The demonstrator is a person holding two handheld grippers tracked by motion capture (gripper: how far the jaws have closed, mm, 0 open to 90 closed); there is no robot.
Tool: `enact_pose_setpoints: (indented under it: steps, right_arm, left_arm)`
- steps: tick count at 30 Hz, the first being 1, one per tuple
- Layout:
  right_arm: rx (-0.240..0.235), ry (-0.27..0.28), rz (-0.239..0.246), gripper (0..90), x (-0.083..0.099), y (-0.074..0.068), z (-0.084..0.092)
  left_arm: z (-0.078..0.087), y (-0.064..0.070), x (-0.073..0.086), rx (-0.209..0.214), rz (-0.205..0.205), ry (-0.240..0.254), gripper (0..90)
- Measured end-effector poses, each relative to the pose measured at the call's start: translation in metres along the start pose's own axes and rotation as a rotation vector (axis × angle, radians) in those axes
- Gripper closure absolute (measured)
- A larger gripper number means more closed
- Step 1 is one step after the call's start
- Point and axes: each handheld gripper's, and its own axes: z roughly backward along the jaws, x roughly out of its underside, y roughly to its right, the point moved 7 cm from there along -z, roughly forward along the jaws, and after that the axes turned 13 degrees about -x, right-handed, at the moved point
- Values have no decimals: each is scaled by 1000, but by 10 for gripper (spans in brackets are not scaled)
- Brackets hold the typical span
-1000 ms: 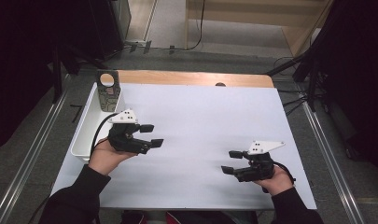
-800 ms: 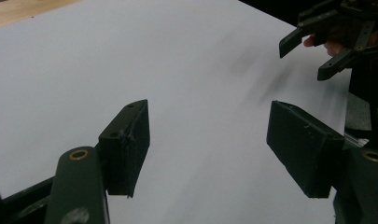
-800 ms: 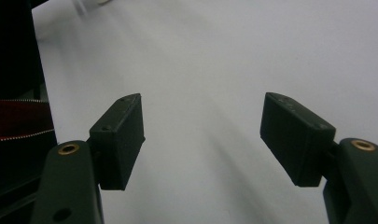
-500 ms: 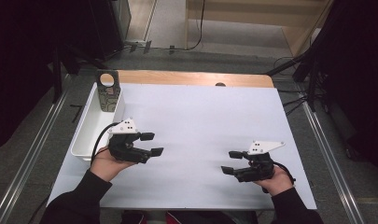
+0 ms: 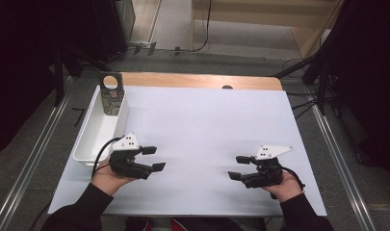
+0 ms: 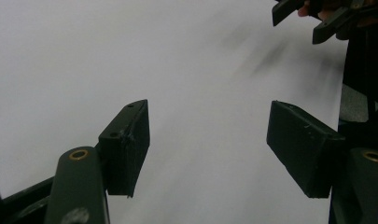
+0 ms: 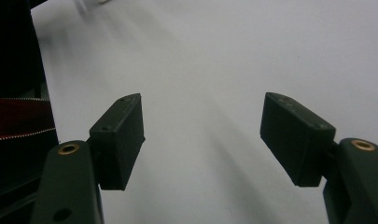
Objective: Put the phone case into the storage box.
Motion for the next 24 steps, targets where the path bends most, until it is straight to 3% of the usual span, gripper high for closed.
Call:
enact_pose_setpoints:
  steps: [24]
  right_arm:
    - [7,0,-3,293,2,3,2]
  left_arm:
    - [8,-2,31,-23,-13,5,298]
